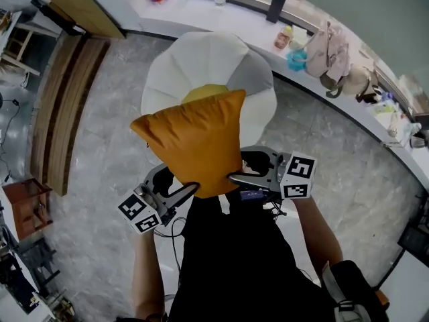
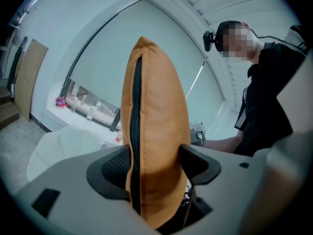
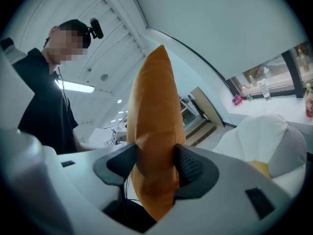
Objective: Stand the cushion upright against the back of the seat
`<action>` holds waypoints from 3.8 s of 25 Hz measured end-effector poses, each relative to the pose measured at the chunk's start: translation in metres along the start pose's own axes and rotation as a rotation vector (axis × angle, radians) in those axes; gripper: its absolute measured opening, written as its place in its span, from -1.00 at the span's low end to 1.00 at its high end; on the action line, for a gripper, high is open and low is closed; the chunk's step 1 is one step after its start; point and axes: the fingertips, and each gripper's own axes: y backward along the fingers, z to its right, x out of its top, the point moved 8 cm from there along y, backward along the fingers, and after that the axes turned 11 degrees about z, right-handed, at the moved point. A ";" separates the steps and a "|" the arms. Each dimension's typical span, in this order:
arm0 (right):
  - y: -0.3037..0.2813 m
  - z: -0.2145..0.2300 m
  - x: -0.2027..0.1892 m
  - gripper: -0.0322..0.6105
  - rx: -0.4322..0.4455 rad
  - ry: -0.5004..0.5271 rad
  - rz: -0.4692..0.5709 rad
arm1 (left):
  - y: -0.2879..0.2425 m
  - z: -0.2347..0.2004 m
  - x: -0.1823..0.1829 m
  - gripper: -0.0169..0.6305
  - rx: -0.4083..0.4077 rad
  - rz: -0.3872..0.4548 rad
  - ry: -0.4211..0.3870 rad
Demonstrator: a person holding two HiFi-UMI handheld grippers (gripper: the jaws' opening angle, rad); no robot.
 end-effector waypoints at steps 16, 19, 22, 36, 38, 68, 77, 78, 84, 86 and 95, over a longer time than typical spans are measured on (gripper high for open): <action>-0.081 0.006 -0.015 -0.11 -0.251 0.235 -0.295 | 0.028 -0.066 0.001 0.02 0.026 -0.160 -0.171; -0.103 0.003 -0.020 -0.13 -0.284 0.260 -0.309 | 0.040 -0.084 0.006 0.00 0.006 -0.163 -0.183; -0.123 0.005 -0.026 -0.15 -0.315 0.277 -0.369 | 0.050 -0.100 0.007 0.00 -0.012 -0.184 -0.213; -0.141 0.040 -0.021 -0.21 -0.334 0.330 -0.467 | 0.030 -0.139 0.005 -0.06 -0.011 -0.239 -0.249; -0.134 0.054 -0.013 -0.22 -0.314 0.334 -0.473 | 0.015 -0.140 0.005 -0.07 0.001 -0.241 -0.261; 0.036 0.315 -0.041 -0.24 -0.035 0.489 -0.780 | -0.239 -0.167 -0.152 -0.06 0.323 -0.508 -0.331; 0.029 0.399 -0.119 -0.25 -0.072 0.641 -0.795 | -0.259 -0.244 -0.227 -0.05 0.370 -0.612 -0.419; 0.028 0.410 -0.126 -0.25 -0.077 0.654 -0.796 | -0.262 -0.254 -0.234 -0.05 0.371 -0.622 -0.428; 0.012 0.466 -0.153 -0.25 -0.121 0.690 -0.776 | -0.281 -0.313 -0.261 -0.05 0.371 -0.651 -0.469; 0.003 0.486 -0.157 -0.25 -0.136 0.691 -0.772 | -0.288 -0.332 -0.268 -0.05 0.377 -0.658 -0.487; -0.022 0.557 -0.179 -0.27 -0.211 0.687 -0.772 | -0.314 -0.407 -0.289 -0.05 0.380 -0.710 -0.524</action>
